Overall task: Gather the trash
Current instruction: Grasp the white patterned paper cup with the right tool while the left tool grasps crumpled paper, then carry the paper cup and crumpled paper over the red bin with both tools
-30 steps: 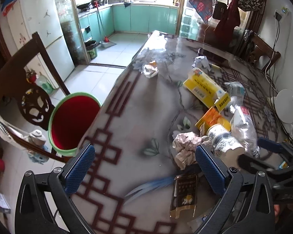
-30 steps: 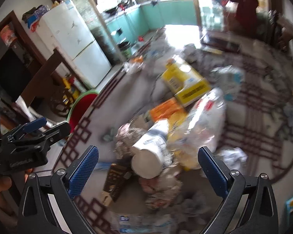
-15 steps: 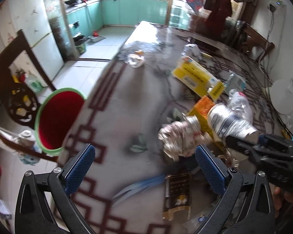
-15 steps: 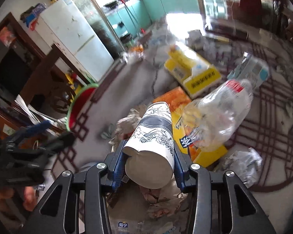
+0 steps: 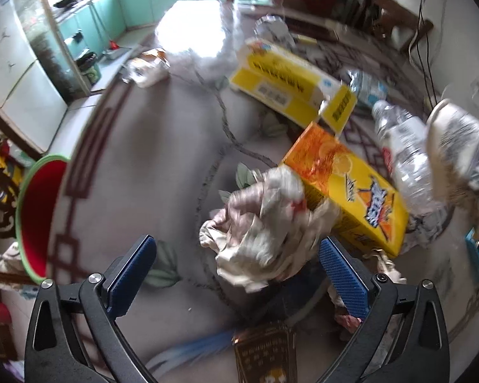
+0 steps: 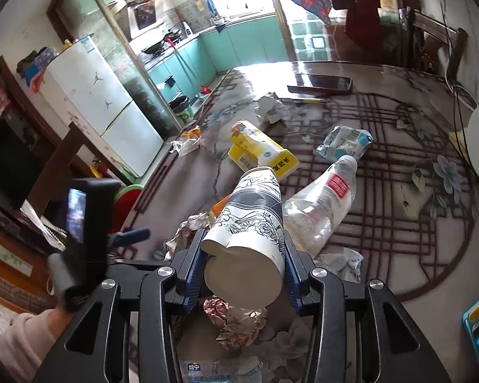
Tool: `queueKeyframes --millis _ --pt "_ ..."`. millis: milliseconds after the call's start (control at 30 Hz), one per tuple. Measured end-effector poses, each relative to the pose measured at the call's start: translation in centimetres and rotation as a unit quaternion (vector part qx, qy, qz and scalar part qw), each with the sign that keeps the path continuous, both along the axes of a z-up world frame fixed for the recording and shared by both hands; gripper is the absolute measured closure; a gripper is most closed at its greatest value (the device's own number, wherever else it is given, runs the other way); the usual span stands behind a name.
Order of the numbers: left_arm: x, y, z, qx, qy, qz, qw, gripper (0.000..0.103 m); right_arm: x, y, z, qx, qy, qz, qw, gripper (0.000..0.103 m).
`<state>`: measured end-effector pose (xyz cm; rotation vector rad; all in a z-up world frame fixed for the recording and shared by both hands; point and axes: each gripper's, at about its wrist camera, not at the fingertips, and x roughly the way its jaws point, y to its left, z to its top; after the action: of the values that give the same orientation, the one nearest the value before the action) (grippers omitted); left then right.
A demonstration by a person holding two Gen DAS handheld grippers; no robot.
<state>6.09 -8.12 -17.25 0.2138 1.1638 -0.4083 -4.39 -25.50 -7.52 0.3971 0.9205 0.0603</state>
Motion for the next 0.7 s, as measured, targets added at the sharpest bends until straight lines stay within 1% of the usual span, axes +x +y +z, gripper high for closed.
queueKeyframes --millis 33,67,100,167,200,233,367,500,533,700 --pt "0.1 -0.1 -0.2 0.0 0.002 0.0 1.0 0.008 -0.1 -0.1 0.1 -0.001 0.0 -0.002 1.0 0.062" --pt "0.1 -0.1 -0.3 -0.003 0.006 0.001 1.0 0.023 -0.3 -0.1 -0.1 -0.002 0.001 -0.003 1.0 0.062" --pt "0.2 0.0 -0.5 -0.005 0.01 0.003 0.9999 0.034 -0.4 -0.1 -0.1 -0.004 0.001 -0.003 1.0 0.062" --pt "0.2 0.2 -0.6 -0.013 0.019 0.003 0.9997 0.063 -0.4 0.1 -0.1 -0.007 0.002 -0.003 1.0 0.062" --pt "0.2 0.4 -0.6 -0.024 0.029 0.0 0.9993 0.068 -0.3 0.2 0.0 -0.007 0.001 -0.003 1.0 0.062" --pt "0.1 0.6 -0.4 -0.03 0.029 -0.001 0.9991 0.071 -0.2 0.2 0.1 -0.007 0.0 -0.003 1.0 0.062" --pt "-0.7 1.5 1.5 -0.035 0.004 -0.006 0.9994 0.074 -0.1 0.7 0.2 -0.005 -0.005 -0.003 1.0 0.062" --pt "-1.0 2.8 3.5 -0.058 -0.008 -0.002 0.9983 0.075 0.1 1.3 0.6 0.003 -0.009 -0.004 1.0 0.062" --pt "-1.1 3.4 4.2 -0.066 -0.011 0.004 0.9977 0.075 0.2 1.4 0.7 0.007 -0.01 -0.003 1.0 0.062" --pt "-0.9 6.0 6.0 -0.088 -0.019 0.024 0.9957 0.075 0.8 2.6 1.3 0.007 -0.016 0.002 1.0 0.062"
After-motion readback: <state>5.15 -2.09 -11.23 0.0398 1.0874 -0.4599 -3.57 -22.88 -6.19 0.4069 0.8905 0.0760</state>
